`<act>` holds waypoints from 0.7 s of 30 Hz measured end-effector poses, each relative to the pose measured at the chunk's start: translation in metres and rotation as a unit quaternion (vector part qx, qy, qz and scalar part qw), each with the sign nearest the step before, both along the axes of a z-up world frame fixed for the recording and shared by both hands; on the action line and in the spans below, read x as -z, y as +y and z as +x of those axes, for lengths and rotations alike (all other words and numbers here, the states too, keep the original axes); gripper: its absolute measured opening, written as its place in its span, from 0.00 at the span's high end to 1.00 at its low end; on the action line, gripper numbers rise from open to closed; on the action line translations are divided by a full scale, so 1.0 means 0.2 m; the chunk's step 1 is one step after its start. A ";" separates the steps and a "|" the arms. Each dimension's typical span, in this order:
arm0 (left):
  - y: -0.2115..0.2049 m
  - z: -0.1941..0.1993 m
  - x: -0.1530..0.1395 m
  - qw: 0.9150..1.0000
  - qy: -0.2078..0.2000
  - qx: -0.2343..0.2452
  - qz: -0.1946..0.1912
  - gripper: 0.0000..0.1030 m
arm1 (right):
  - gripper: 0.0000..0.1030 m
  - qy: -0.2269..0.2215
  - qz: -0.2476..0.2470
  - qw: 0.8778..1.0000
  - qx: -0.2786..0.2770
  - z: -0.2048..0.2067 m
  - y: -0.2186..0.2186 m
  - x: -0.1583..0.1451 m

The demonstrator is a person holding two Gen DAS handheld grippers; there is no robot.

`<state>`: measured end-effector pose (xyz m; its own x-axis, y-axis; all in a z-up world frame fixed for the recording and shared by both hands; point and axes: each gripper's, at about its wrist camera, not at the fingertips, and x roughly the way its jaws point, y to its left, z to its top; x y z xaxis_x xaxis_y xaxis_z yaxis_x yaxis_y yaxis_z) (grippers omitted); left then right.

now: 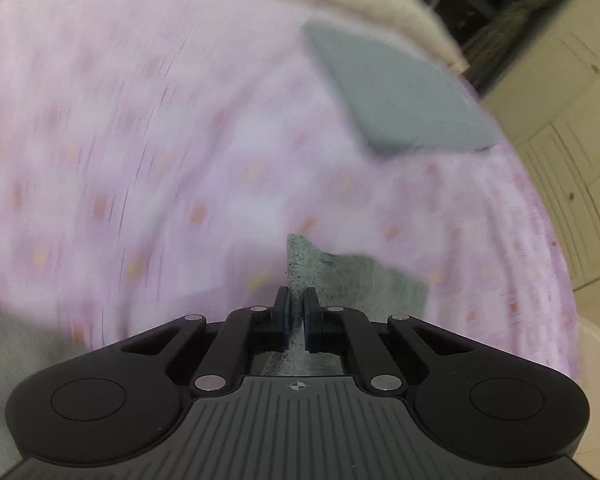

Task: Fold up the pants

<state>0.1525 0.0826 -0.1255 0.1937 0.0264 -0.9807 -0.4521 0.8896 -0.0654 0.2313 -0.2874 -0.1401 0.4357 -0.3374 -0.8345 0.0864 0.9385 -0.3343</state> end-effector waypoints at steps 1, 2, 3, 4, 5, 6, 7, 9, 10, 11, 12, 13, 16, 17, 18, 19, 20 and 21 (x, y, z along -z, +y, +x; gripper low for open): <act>0.01 0.02 -0.04 1.000 -0.010 0.003 0.004 0.95 | 0.94 -0.025 0.016 1.000 0.008 0.01 -0.05 -0.09; 0.02 0.06 -0.08 1.000 -0.022 0.006 0.009 0.95 | 0.94 -0.054 0.034 0.998 0.018 0.01 -0.11 -0.19; 0.03 0.09 -0.15 0.999 -0.040 0.009 0.013 0.95 | 0.94 -0.084 0.048 0.995 0.030 0.00 -0.17 -0.31; 0.05 0.12 -0.21 0.998 -0.058 0.012 0.015 0.95 | 0.94 -0.111 0.061 0.991 0.041 -0.02 -0.22 -0.42; 0.06 0.15 -0.28 0.997 -0.078 0.015 0.017 0.95 | 0.94 -0.136 0.075 0.987 0.051 -0.04 -0.28 -0.52; 0.08 0.16 -0.36 0.995 -0.099 0.019 0.018 0.95 | 0.94 -0.159 0.090 0.981 0.063 -0.09 -0.34 -0.62; 0.08 0.17 -0.42 0.993 -0.116 0.023 0.020 0.95 | 0.94 -0.174 0.099 0.977 0.074 -0.14 -0.38 -0.68; 0.09 0.14 -0.53 0.989 -0.141 0.032 0.036 0.95 | 0.94 -0.189 0.119 0.969 0.105 -0.27 -0.46 -0.76; 0.09 0.10 -0.56 0.988 -0.144 0.035 0.039 0.95 | 0.94 -0.190 0.132 0.965 0.121 -0.35 -0.49 -0.76; 0.09 0.06 -0.57 0.989 -0.142 0.037 0.032 0.95 | 0.94 -0.189 0.143 0.962 0.136 -0.43 -0.52 -0.73; 0.09 0.01 -0.55 0.990 -0.132 0.035 0.022 0.95 | 0.94 -0.183 0.147 0.960 0.150 -0.52 -0.53 -0.68; 0.08 -0.04 -0.52 0.992 -0.120 0.034 0.016 0.95 | 0.94 -0.170 0.151 0.960 0.163 -0.61 -0.53 -0.63; 0.03 -0.19 -0.35 0.996 -0.066 0.044 0.040 0.95 | 0.94 -0.098 0.172 0.956 0.216 -0.82 -0.57 -0.34; 0.01 -0.24 -0.28 0.997 -0.043 0.046 0.049 0.95 | 0.94 -0.068 0.170 0.957 0.224 -0.86 -0.57 -0.23; 0.00 -0.28 -0.19 0.997 -0.018 0.046 0.054 0.95 | 0.94 -0.036 0.166 0.959 0.225 -0.91 -0.58 -0.12; -0.01 -0.31 -0.11 0.997 0.004 0.048 0.060 0.95 | 0.94 -0.016 0.166 0.960 0.226 -0.94 -0.58 -0.04; -0.02 -0.33 -0.04 0.996 0.023 0.052 0.067 0.95 | 0.94 -0.004 0.169 0.959 0.228 -0.97 -0.58 0.02; -0.02 -0.34 0.03 0.995 0.040 0.056 0.073 0.95 | 0.94 -0.003 0.173 0.958 0.227 -1.00 -0.58 0.04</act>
<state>0.0839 0.0779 -0.1311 0.1249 0.1524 -0.9804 -0.3480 0.9321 0.1006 0.0314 -0.4040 -0.1476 0.3153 -0.1963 -0.9285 0.5128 0.8585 -0.0073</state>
